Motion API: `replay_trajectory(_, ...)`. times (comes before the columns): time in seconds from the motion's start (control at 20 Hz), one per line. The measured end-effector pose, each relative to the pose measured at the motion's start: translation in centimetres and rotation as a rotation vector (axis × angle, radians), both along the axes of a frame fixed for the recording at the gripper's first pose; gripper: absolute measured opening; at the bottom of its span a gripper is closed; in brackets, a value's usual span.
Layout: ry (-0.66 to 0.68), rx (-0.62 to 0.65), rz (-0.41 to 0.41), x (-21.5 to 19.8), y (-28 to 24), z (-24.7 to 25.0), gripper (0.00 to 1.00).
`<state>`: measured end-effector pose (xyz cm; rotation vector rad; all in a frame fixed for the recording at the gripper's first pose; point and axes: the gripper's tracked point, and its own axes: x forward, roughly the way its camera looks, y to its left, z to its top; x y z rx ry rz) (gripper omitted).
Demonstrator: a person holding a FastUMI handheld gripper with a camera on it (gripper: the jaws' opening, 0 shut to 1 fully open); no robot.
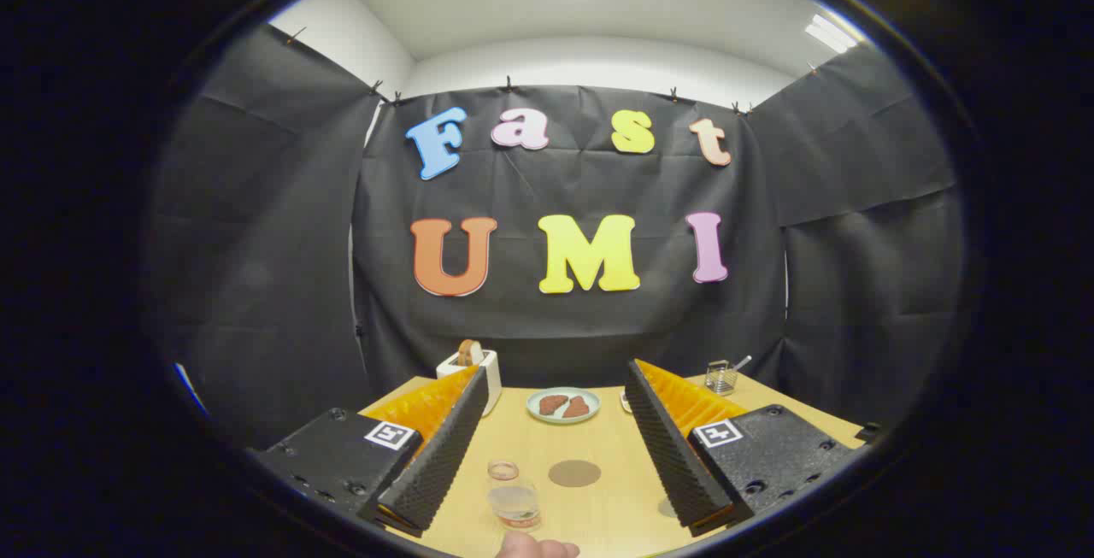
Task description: Take the bottle from table, then pour the juice into the cup, finally place the bottle on the coaster
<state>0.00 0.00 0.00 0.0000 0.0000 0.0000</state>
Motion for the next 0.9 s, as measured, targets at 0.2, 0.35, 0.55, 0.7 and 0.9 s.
replay_trajectory(0.2,0.002,-0.021,0.011,0.0,1.1,0.1,1.00)
replay_trajectory(0.35,0.003,-0.022,0.022,0.0,1.8,0.1,1.00)
replay_trajectory(0.55,0.017,-0.014,0.036,0.0,2.5,-0.2,1.00)
replay_trajectory(0.7,0.020,-0.006,0.037,0.0,2.7,-0.2,1.00)
replay_trajectory(0.9,0.028,0.012,0.025,0.1,2.1,-0.3,1.00)
